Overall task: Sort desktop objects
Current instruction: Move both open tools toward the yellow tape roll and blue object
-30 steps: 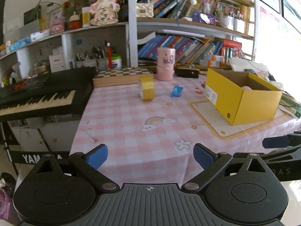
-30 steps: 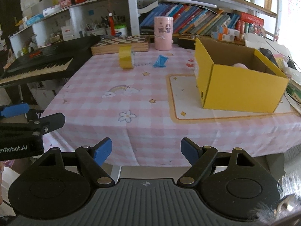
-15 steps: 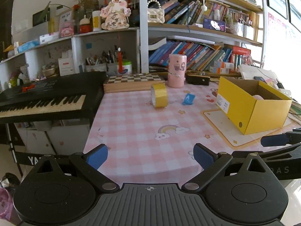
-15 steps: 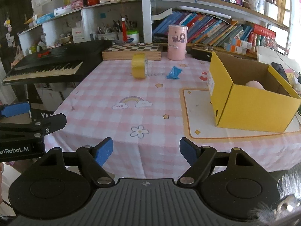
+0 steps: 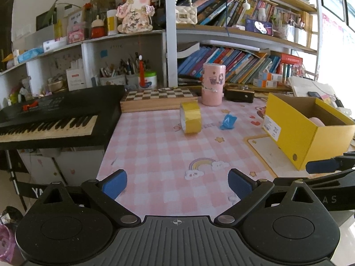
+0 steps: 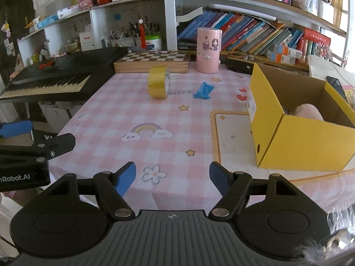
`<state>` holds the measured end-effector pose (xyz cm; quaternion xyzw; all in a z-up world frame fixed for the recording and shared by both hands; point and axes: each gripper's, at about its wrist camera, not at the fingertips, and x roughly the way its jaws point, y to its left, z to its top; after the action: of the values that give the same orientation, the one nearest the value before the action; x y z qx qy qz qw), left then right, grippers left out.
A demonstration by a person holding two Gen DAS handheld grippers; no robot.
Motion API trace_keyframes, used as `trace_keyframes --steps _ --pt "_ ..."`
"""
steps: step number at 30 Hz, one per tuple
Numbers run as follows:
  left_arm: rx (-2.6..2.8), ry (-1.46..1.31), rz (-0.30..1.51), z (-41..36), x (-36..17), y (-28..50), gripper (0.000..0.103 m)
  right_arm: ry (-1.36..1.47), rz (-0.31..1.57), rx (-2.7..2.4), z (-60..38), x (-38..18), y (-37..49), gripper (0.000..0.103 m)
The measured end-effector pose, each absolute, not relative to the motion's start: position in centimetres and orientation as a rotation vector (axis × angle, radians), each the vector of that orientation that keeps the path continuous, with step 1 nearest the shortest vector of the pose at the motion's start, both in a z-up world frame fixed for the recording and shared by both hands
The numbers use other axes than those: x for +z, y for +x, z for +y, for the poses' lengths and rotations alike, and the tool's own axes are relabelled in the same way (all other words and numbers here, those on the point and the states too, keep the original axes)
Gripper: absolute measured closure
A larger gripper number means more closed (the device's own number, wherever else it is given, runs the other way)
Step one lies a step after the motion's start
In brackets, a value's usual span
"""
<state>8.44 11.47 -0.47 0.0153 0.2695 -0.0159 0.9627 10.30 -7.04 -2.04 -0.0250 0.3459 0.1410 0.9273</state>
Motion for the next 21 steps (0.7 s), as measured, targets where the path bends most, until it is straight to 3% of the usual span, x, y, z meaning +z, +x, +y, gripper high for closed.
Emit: trace_keyframes --steps 21 --pt "0.039 -0.009 0.570 9.0 -0.4 20.7 0.004 -0.058 0.743 0.341 -8.9 -2.3 23.6 0.032"
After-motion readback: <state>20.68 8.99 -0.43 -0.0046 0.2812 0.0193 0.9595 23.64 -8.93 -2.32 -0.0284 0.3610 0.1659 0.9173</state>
